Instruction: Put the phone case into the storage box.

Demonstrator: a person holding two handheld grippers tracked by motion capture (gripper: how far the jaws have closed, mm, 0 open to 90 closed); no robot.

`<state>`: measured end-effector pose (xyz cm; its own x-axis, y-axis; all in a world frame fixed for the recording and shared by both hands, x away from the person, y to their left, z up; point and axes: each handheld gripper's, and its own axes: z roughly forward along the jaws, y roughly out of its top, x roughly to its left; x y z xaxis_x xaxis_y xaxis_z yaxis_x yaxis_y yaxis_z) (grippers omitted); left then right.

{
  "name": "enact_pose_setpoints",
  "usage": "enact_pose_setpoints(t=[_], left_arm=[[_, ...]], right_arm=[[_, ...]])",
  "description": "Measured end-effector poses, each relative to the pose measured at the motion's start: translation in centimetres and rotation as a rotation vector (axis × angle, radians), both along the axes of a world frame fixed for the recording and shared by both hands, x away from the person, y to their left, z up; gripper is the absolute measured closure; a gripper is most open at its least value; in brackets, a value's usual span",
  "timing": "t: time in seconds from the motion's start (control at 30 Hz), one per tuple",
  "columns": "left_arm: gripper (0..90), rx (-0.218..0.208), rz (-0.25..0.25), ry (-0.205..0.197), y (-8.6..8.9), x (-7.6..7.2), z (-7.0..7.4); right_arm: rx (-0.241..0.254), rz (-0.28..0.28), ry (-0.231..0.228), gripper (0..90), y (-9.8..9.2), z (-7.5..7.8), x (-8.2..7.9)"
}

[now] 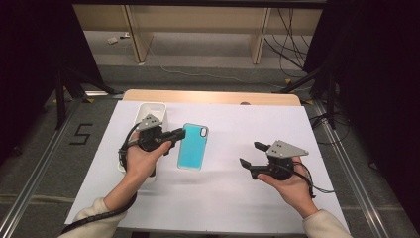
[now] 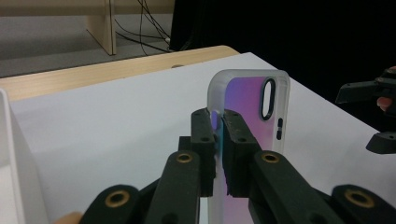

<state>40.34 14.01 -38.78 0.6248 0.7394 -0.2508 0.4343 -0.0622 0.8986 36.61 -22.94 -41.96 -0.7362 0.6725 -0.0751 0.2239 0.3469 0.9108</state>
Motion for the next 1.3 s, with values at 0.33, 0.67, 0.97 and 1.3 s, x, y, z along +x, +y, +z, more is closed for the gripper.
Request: enact_pose_setpoints(t=[0.33, 0.67, 0.97, 1.3], left_arm=[[84.1, 0.007, 0.021, -0.032, 1.3, -0.2, 0.9], [84.1, 0.018, 0.024, -0.056, 1.8, -0.3, 1.1], [84.1, 0.013, 0.029, -0.059, 2.0, -0.2, 1.4], [84.1, 0.003, 0.036, -0.071, 2.3, -0.2, 1.9]], right_arm=[[-0.001, -0.036, -0.008, 26.3, -0.9, -0.4, -0.4], [-0.003, -0.038, -0.007, 26.3, -1.1, -0.7, -0.7], [0.001, -0.041, 0.006, 25.2, -1.2, -0.6, -0.8], [-0.001, -0.047, -0.01, 24.6, -1.2, -0.7, -0.7]])
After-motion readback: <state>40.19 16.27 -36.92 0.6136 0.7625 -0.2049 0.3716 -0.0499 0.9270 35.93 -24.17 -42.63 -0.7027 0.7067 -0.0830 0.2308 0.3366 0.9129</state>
